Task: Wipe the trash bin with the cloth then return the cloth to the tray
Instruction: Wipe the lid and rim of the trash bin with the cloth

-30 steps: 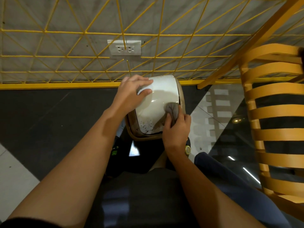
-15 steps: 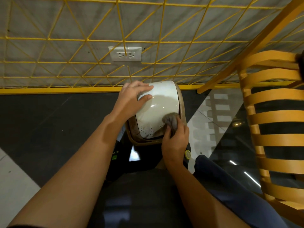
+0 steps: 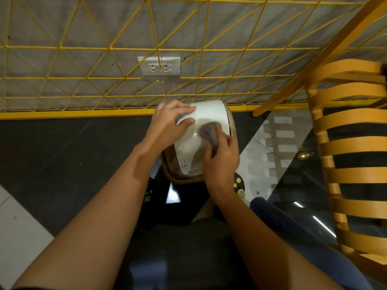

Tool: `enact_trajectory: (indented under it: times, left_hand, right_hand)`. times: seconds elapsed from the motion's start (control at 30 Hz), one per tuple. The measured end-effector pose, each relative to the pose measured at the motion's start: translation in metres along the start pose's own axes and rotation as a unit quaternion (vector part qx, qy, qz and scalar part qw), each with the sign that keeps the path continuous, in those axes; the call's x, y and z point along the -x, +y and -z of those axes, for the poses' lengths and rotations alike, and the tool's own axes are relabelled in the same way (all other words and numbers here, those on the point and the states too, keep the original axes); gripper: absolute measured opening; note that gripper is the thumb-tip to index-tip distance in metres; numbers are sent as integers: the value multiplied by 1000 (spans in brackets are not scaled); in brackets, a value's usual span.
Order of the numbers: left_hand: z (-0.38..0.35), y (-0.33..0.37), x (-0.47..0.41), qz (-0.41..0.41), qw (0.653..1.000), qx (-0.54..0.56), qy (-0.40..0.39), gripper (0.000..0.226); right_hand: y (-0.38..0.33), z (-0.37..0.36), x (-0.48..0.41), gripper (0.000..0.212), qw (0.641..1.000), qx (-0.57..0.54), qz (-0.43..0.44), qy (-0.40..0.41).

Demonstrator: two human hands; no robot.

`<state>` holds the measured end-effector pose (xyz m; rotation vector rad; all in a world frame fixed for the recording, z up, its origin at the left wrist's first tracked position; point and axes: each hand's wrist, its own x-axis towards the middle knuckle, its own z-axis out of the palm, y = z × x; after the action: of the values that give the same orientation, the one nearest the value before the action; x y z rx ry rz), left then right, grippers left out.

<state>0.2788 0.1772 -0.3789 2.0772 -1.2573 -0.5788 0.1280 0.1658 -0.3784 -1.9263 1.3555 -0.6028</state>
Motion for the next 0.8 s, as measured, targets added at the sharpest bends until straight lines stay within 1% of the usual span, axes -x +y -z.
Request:
enact_trajectory:
  times: [0.07,0.1,0.13,0.2,0.3,0.33,0.37,0.47,0.5,0.53,0.57,0.6,0.63,0.67,0.7,0.73,0.8]
  left_hand:
    - [1,-1,-1,1,1000,5,0,32]
    - [2,-1,-1,3,1000,7,-2,32]
    - [3,-1,-2,4,1000,6,-3,32]
    - [3,0,-2,3,1000,4,-2,33]
    - [1,1,-3,2,1000,14,0,33]
    - [1,1,-3,1,1000,13,2,33]
    - [1,0,-3,-1,1000,11,4,33]
    - [3,-3,-4,-6,1000,6,0,33]
    - [4,-3,-4,-4,1000,6,-3,33]
    - [4,-2,-4,-4,1000,5,-5,33]
    - [3,-2,-4,-3,1000,3,-6,33]
    - [2,-1,-4,-4,1000,1,-4,34]
    - [1,-1,-4,-3,1000,-1,-2,34]
    - [1,0,-4,-2,1000,-1,1,34]
    - [1,-1,-4,-1,1000,0,3,34]
    - [1,-1,-4,0,1000,1,2,34]
    - [2,-3,-4,-1,1000,3,-2,33]
  right_hand:
    - [-8,-5,1,49,992,39,99,-71]
    - [-9,-6,4,49,985,59,127,-96]
    - [-8,-7,6,49,982,71,139,-104]
    - [-3,-3,1,49,987,66,128,-72]
    - [2,5,-18,48,997,57,45,15]
    - [1,4,-19,47,997,61,38,21]
    - [-1,2,-15,47,996,68,48,5]
    - [-10,-8,10,41,985,42,99,-133]
    - [-9,-8,14,41,981,43,116,-151]
    - [-8,-6,11,41,980,54,131,-137]
    - [-6,-3,5,43,982,68,138,-107]
    - [-3,0,-2,44,986,78,130,-65]
    - [-1,3,-9,45,991,82,104,-26]
    - [-2,4,-12,44,994,79,77,-3]
    - [-4,4,-11,44,995,76,68,-1]
    - [-7,1,-7,45,994,74,77,-18]
    - [-10,-5,5,47,986,74,127,-83]
